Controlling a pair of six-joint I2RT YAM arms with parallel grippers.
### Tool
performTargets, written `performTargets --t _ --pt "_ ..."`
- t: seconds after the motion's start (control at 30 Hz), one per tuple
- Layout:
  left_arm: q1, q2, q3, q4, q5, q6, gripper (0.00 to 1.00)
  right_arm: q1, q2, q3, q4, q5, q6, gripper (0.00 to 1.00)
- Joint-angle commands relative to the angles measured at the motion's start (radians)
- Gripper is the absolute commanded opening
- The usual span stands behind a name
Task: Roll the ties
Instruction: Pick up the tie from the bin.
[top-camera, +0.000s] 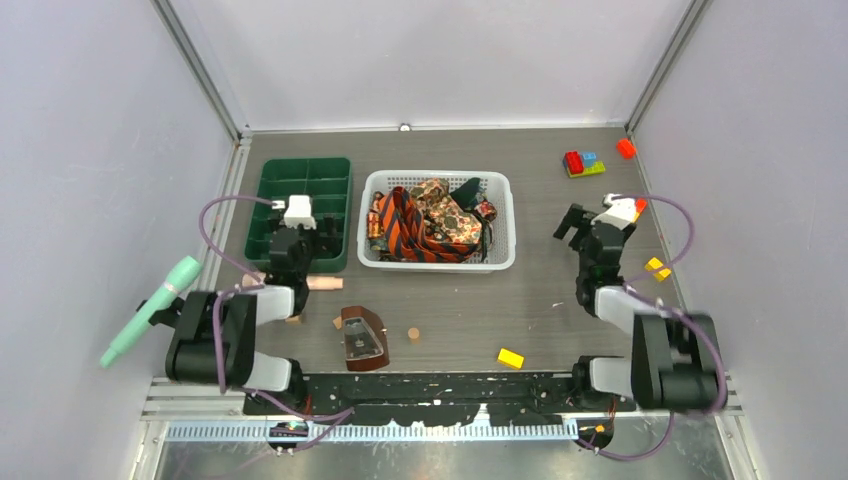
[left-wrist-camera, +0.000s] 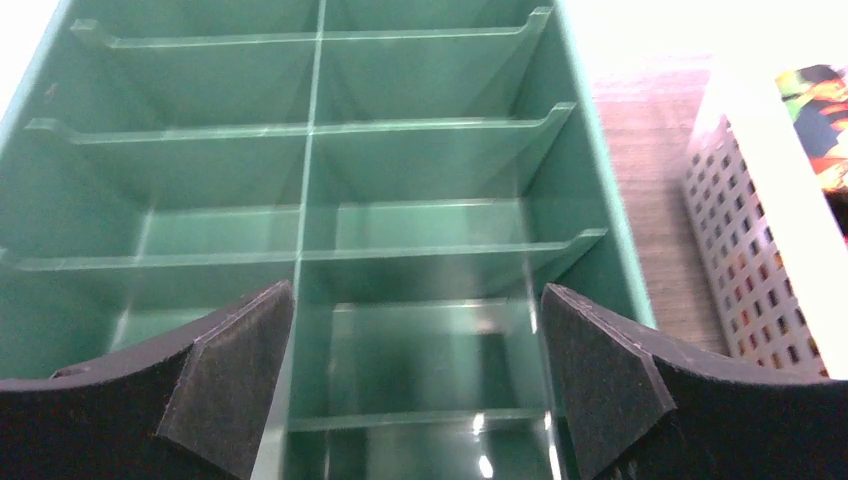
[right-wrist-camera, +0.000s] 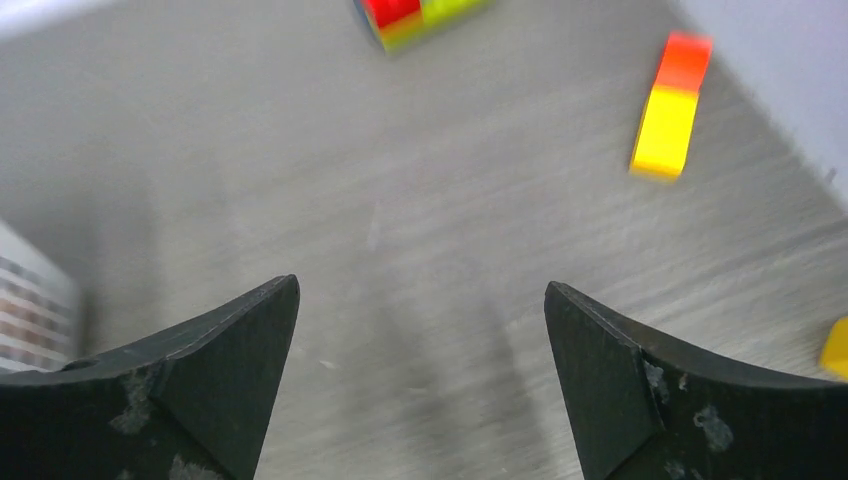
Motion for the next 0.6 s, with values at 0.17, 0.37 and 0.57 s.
performTargets --t 0.17,0.37,0.57 --pt "-0.039 -0.467 0.236 -0.784 -0.288 -0.234 0.99 -0.001 -0.461 0.268 -0.574 0.155 0.366 1.0" --pt "-0.038 -0.546 0.507 -1.176 -0.217 -0.359 0.99 -0.001 -0.398 0.641 -1.082 0.062 0.418 1.0" --pt "-0.014 -0.527 0.631 -1.328 -0.104 -0.445 0.99 -0.001 -0.302 0.813 -1.204 -0.314 0.4 1.0"
